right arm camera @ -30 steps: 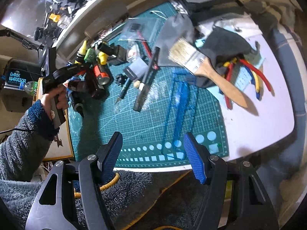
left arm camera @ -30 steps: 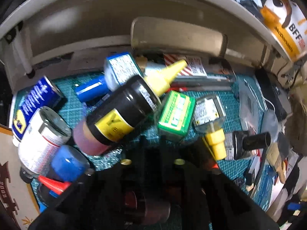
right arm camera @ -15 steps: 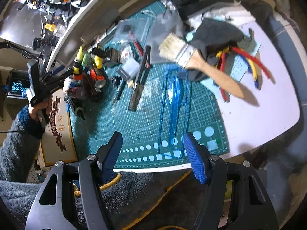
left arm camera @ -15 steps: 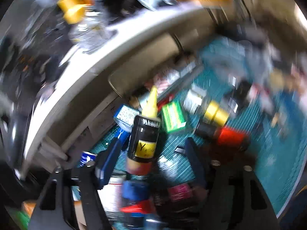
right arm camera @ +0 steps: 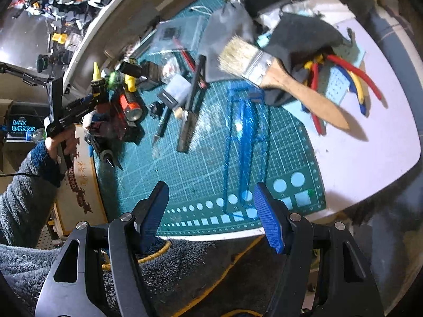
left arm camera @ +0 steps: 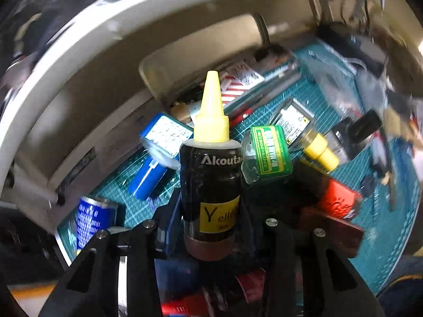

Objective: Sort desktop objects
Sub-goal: 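Lift the yellow ink bottle and set it upright on the open mat, then grasp the yellow ink bottle with the right gripper and lift it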

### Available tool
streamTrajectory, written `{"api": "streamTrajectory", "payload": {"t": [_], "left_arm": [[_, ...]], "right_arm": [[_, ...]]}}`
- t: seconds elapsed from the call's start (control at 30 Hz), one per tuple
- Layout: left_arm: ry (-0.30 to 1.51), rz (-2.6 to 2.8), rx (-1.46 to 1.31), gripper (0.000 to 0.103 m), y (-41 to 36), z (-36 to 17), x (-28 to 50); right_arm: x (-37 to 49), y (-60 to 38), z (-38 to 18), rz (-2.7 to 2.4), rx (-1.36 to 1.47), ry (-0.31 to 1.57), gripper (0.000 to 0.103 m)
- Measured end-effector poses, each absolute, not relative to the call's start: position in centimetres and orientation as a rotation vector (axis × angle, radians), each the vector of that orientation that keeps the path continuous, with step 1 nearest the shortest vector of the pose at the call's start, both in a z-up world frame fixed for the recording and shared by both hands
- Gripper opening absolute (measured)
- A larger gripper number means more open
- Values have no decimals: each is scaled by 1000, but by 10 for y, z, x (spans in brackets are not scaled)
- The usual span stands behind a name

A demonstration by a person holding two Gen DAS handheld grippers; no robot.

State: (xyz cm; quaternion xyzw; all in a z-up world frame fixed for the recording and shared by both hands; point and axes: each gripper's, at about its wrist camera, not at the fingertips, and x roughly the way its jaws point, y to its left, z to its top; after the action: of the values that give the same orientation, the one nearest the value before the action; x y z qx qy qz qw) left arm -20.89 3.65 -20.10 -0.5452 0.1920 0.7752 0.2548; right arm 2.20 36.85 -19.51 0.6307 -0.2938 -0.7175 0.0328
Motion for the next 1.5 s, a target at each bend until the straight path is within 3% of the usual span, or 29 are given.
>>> {"api": "streamTrajectory", "payload": {"t": [0.1, 0.23, 0.33, 0.6, 0.77, 0.93, 1.0, 1.17, 1.23, 1.5], "left_arm": [[341, 2147, -1500, 40, 26, -167, -199], [-52, 2112, -1583, 40, 15, -112, -183], [-293, 1931, -1738, 40, 18, -107, -143], [-101, 1891, -2195, 40, 42, -223, 13], [-136, 1940, -2228, 41, 66, -270, 39], [-142, 2067, -2128, 41, 74, -274, 34], [-139, 2089, -2117, 49, 71, -272, 32], [-133, 2187, -1940, 88, 40, -227, 63], [-86, 2197, -1924, 90, 24, -218, 79], [-132, 2062, -2013, 90, -30, -220, 97]], "right_arm": [[15, 367, -189, -2213, 1922, -879, 63], [6, 363, -174, -2214, 1857, -817, 63], [3, 359, -165, -2198, 1809, -767, 64], [27, 335, -159, -2079, 1747, -598, 63], [51, 326, -172, -1996, 1770, -543, 63], [70, 318, -187, -1931, 1816, -509, 63], [75, 315, -188, -1924, 1826, -506, 63], [80, 303, -185, -1920, 1831, -557, 66], [76, 293, -186, -1910, 1831, -574, 71], [7, 212, -226, -1786, 1847, -686, 70]]}}
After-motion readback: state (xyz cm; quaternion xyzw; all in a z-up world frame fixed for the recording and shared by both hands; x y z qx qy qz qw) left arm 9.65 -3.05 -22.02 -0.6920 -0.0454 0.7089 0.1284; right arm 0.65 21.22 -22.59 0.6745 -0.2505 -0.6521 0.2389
